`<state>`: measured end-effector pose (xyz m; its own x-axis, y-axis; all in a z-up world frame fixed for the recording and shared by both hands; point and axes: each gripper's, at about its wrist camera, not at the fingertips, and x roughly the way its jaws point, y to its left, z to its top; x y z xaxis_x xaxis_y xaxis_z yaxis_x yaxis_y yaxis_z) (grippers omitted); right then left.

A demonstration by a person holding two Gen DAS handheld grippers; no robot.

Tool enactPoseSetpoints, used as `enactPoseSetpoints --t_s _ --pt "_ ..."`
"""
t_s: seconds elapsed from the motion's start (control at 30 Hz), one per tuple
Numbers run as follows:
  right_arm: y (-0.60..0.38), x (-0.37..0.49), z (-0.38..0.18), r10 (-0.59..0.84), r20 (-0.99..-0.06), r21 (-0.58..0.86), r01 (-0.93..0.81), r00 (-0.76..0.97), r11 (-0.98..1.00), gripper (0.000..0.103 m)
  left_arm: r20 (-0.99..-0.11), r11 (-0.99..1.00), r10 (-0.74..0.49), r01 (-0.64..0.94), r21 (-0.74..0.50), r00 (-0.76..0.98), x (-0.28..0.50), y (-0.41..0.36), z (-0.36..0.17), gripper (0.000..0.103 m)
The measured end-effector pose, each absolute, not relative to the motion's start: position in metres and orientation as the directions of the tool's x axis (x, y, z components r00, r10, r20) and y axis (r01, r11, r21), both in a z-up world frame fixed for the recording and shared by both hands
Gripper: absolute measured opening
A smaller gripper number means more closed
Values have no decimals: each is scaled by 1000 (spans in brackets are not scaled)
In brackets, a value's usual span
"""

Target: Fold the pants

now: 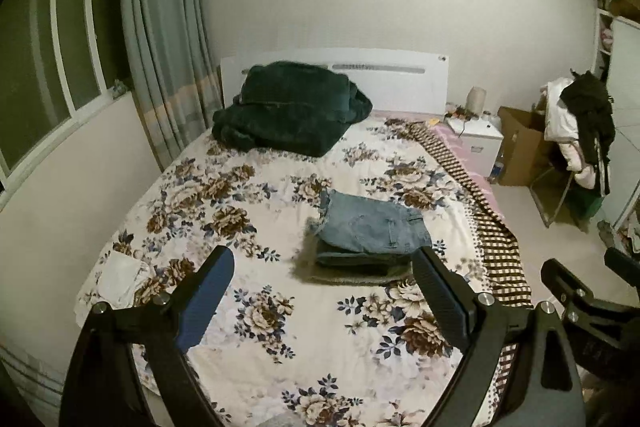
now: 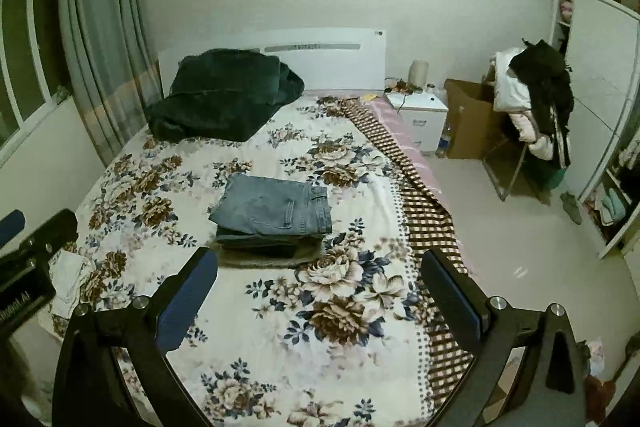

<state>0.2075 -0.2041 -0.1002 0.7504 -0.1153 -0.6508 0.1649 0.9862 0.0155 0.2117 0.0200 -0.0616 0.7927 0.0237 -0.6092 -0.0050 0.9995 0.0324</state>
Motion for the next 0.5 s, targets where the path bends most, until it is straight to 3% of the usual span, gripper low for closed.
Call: enactPoseSetpoints --t_s 0.5 --pt "-163 90 -39 -92 -609 59 160 788 985 103 -601 1000 -10 17 7 799 143 52 -33 91"
